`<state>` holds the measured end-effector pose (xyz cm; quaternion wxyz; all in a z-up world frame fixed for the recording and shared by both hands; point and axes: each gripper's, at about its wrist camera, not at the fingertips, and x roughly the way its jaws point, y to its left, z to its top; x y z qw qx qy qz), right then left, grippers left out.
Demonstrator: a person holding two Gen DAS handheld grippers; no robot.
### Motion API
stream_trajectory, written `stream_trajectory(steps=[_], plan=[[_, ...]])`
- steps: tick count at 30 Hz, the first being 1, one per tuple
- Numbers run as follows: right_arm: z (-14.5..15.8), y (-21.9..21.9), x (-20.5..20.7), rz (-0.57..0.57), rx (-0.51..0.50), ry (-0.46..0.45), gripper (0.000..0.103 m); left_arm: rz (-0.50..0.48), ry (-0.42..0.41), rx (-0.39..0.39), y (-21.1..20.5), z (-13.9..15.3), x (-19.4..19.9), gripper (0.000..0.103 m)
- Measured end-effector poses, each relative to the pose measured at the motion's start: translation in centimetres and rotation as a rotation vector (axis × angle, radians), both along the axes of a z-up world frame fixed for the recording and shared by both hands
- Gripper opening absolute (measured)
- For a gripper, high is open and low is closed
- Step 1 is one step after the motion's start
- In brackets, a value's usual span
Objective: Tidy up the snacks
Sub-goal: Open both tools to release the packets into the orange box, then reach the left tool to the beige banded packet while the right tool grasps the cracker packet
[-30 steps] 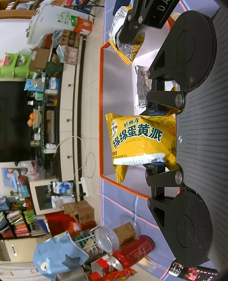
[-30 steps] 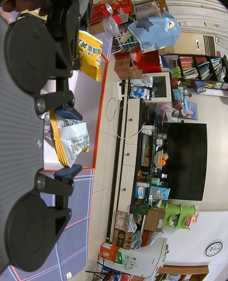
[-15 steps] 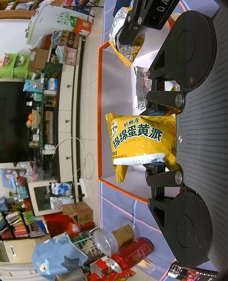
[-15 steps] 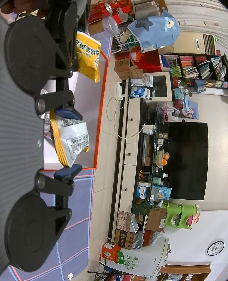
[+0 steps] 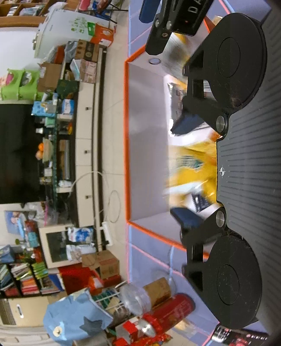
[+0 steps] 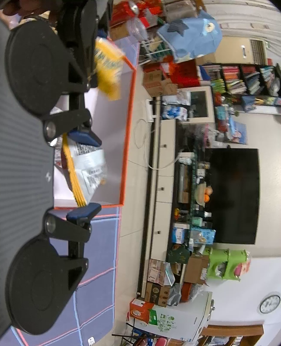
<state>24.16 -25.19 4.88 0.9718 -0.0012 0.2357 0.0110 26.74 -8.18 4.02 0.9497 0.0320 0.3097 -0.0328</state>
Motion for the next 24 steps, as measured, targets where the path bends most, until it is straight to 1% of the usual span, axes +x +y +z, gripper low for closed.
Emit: stream_trajectory(steps=[1,3,5,7,9,11,14,15,17,20,22,24], plan=[[0.2,-0.2,-0.2,-0.003,0.008,-0.014,0.06,-0.007,-0.025,-0.004,0.2,0.8,-0.4,0.058],[1.0,-0.7,-0.6,-0.008,0.023,-0.046,0.06,-0.016,-0.077,-0.011,0.8,2.5,-1.4,0.067],[2.2,-1.4,-1.4,-0.021,0.024,-0.087,0.061,-0.002,-0.114,-0.022,2.1,3.9,-2.3,0.068],[3.3,-2.6,-2.4,-0.041,0.022,-0.125,0.066,0.017,-0.133,-0.041,3.8,5.0,-3.2,0.068],[4.2,-3.9,-3.7,-0.066,0.028,-0.145,0.067,0.048,-0.15,-0.043,5.9,5.8,-4.2,0.068],[4.5,-5.5,-5.1,-0.097,0.04,-0.135,0.067,0.091,-0.164,-0.034,8.1,6.1,-5.3,0.069],[3.3,-7.8,-7.2,-0.185,0.077,-0.088,0.069,0.162,-0.158,-0.022,11.7,5.5,-7.0,0.07],[2.2,-8.5,-8.0,-0.221,0.109,-0.043,0.069,0.182,-0.142,-0.021,13.0,5.1,-7.6,0.07],[0.2,-9.2,-8.8,-0.254,0.166,0.064,0.069,0.229,-0.104,-0.034,15.6,4.2,-8.9,0.07],[-2.5,-9.4,-9.3,-0.295,0.265,0.193,0.072,0.288,-0.06,-0.047,18.9,2.9,-10.3,0.07],[-4.1,-8.9,-8.8,-0.304,0.316,0.241,0.072,0.321,-0.046,-0.06,20.2,2.0,-11.1,0.071],[-5.1,-8.1,-8.2,-0.312,0.332,0.27,0.072,0.326,-0.017,-0.083,20.9,0.9,-11.2,0.071]])
